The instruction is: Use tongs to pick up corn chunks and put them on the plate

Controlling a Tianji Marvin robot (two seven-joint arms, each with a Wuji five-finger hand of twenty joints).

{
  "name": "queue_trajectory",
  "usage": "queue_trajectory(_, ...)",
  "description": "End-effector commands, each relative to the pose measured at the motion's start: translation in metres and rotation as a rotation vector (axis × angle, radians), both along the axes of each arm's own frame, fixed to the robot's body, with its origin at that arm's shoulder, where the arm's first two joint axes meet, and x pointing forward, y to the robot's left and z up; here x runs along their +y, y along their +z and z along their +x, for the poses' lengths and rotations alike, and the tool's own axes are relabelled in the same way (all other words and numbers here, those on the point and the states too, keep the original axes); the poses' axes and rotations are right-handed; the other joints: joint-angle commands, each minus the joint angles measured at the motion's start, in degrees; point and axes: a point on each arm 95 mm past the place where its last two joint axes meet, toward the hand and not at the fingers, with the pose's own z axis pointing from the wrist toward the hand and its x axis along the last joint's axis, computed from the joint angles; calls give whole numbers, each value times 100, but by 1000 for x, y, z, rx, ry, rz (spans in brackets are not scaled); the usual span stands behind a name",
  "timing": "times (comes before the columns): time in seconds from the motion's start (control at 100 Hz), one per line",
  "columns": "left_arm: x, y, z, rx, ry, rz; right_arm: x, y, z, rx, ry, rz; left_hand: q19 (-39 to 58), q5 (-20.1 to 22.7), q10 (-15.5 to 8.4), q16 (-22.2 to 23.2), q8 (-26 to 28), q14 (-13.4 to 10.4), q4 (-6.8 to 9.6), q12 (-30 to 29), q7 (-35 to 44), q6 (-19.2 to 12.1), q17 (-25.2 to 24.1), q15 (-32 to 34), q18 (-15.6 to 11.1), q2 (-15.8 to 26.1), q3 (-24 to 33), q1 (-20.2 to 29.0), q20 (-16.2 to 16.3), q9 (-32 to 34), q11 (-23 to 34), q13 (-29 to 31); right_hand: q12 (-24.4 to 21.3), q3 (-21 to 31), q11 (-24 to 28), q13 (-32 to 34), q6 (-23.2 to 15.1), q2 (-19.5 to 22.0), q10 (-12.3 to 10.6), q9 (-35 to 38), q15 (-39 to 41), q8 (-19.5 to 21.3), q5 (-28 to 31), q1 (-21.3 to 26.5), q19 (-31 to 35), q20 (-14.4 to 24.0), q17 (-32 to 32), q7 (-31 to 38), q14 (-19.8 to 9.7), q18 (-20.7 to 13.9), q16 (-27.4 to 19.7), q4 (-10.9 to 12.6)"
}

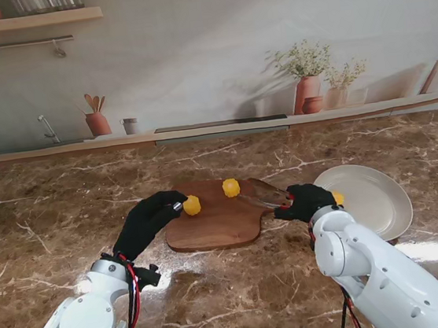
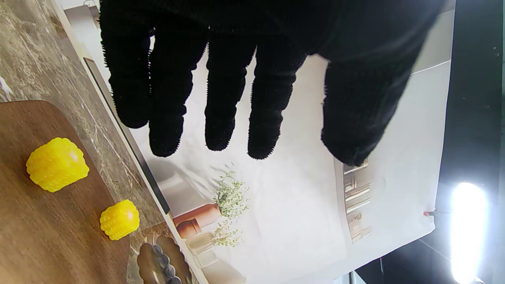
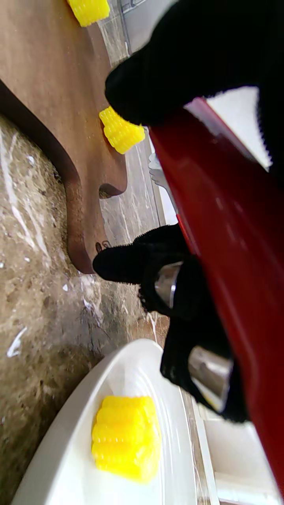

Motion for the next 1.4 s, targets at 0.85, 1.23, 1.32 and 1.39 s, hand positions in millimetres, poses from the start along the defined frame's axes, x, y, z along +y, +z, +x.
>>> queue_trajectory(0.85,3,2,-3,13,8,12,30,-23,44,127,-14,-66,-124,-207,-82,-56,76,14,215,-13,-77,-60,-64,-158,-367,189,-252,227,103,-141,-45,-143,70,-420,230,530,268,373,-102,-595,691,-103,-699,-134,1774,635,370,2,-977,-1528,124,420)
queue_trajectory(1.23,4,2,-5,14,15,6,42,-26,49,114,13,-108,-142,-192,-67,-59,81,19,215,-7,-66,-55,-88,-174,-359,189,-261,227,105,-138,-43,-165,123,-204,247,519,-440,1860,-186,26,917,-33,184,1289,1934,625,348,175,-779,-1037,200,49)
queue_trajectory(1.32,4,2,-6,13,16,4,39,-26,47,111,22,-104,-148,-196,-69,-60,80,32,216,-4,-72,-48,-95,-180,-358,189,-261,232,105,-140,-44,-176,146,-317,190,514,-450,1972,-97,161,955,-54,342,1464,1975,614,340,175,-665,-897,205,74)
queue_trajectory(1.39,3,2,-6,11,15,1,36,-25,44,107,30,-103,-152,-202,-59,-60,79,27,217,-2,-79,-43,-101,-181,-358,195,-262,231,106,-143,-47,-178,149,-301,165,513,-409,1948,-50,227,975,-62,398,1550,1989,612,337,171,-625,-849,211,86)
